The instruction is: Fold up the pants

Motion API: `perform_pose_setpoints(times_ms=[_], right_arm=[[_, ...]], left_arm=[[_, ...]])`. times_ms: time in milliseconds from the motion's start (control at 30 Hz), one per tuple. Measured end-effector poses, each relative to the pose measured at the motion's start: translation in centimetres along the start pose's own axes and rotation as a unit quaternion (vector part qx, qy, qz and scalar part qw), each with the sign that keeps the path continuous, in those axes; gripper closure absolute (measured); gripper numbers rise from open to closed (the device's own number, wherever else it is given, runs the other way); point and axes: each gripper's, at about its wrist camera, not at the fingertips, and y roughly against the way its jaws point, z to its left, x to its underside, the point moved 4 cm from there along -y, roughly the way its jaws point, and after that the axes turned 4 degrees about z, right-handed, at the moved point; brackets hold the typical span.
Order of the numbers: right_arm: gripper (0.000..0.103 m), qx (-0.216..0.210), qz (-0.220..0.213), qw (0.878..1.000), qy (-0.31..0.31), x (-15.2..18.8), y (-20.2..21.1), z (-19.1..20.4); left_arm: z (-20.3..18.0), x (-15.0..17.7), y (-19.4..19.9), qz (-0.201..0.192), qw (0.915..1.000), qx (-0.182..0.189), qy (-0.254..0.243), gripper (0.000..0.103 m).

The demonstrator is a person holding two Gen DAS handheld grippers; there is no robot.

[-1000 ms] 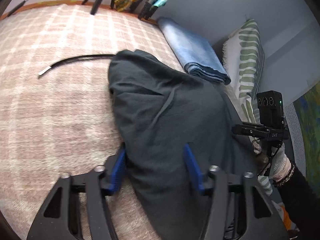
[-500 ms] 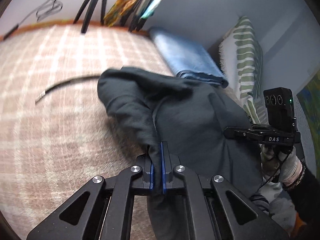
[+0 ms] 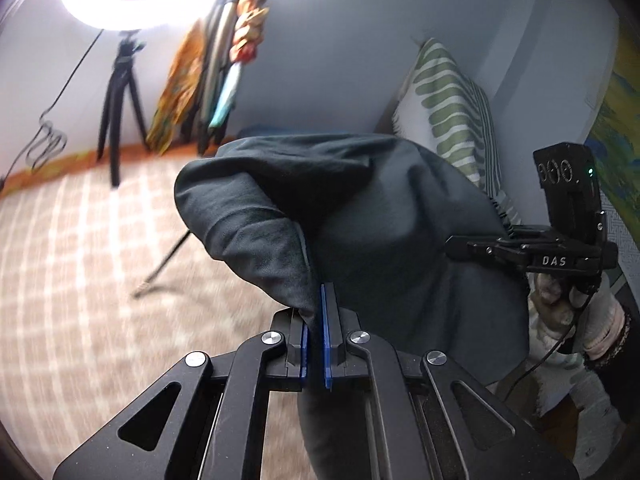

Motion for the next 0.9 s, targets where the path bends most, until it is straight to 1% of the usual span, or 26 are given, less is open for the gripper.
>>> perform_pose_setpoints(times_ms=[100,200,267,400,567,667,767,900], right_arm=[[0.083,0.024,-0.015,1.000,-0.005,-1.7,1.3,-1.8],[0.083,0.051,-0.026,0.998,-0.006,-3.3,1.8,-3.4],[0.083,0.068,-0.033,0.997,-0.010,-4.6,2.1,-5.0],[0.083,0.086,-0.044,0.995,-0.022,-6.8,2.3,-7.7],[0.083,0.084,-0.048,0.994,-0.040,-9.8,2.0,-11.0],[0.083,0.086,-0.052,0.994,-0.044,-11.7,1.3,-13.1],[0.083,0.085,-0.053,0.994,-0.045,-13.2,0.1,-14.6],[0.083,0.079,-0.048,0.995,-0.047,-14.9,-2.1,-16.6]], left_arm=[[-0.9,-2.0,-0.9,-0.015,0.9998,-0.002,-0.016,0.099],[-2.1,-4.7,-2.6,-0.029,0.9985,-0.010,-0.046,0.099],[-2.5,-6.3,-3.7,-0.033,0.9981,-0.010,-0.051,0.099],[-3.2,-9.1,-5.7,-0.043,0.9971,-0.009,-0.062,0.099],[-3.7,-11.9,-8.1,-0.044,0.9963,-0.009,-0.074,0.099],[-3.4,-13.6,-9.5,-0.047,0.9959,-0.017,-0.076,0.099],[-3.1,-15.2,-10.9,-0.051,0.9950,-0.029,-0.081,0.099],[-2.7,-16.3,-12.7,-0.049,0.9930,-0.054,-0.093,0.099]])
